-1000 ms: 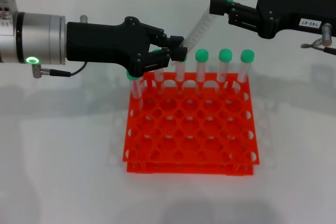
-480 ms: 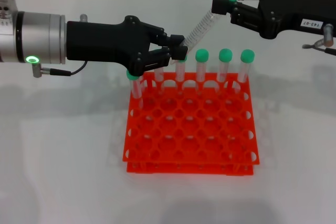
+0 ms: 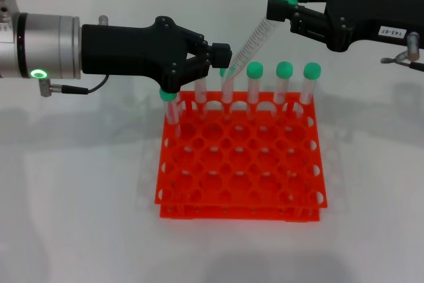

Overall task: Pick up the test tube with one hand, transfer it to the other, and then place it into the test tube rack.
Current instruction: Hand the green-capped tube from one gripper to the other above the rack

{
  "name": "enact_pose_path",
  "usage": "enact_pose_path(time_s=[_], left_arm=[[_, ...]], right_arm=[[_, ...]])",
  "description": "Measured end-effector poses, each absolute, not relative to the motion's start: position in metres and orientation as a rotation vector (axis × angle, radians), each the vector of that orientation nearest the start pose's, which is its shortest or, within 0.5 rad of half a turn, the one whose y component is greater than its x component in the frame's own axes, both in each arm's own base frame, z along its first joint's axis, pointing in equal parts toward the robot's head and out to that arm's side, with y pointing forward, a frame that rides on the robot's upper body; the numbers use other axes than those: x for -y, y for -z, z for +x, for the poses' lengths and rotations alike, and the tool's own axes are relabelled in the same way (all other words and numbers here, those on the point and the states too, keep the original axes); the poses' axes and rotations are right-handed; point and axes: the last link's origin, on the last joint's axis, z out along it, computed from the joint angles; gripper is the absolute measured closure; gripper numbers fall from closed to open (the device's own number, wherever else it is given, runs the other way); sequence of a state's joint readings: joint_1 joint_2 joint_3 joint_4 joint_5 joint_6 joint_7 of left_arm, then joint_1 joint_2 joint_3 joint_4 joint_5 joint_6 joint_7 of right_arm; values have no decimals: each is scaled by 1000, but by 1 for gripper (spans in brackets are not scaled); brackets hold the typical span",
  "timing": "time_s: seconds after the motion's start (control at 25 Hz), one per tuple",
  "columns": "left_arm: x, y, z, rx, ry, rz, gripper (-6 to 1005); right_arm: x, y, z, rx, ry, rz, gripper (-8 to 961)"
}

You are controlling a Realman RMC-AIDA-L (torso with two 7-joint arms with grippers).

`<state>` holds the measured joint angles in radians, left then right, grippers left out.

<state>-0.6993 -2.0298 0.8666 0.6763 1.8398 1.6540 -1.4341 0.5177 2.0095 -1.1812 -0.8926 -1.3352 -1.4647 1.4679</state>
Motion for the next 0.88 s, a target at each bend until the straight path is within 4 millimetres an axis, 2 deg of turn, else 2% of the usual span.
enact_pose_path(time_s=[0.08,0.32,0.52,0.72,0.88], left_arm=[[-362,-8,-179,308,828,-2932,957],[-362,-7,-180,325,828,-2924,960],[-361,-6,-179,359,832,-2932,922],[-360,-6,-179,390,836,-2943,724],[-358,-5,-179,415,835,-2957,673]], right_arm=[[-359,-34,156,-256,-1112,-2673,676],[-358,-34,156,-255,-1114,-2671,677],[-358,-35,156,-252,-1117,-2671,678],[-357,-35,156,-250,-1119,-2672,680],[-357,-35,155,-249,-1121,-2673,683]])
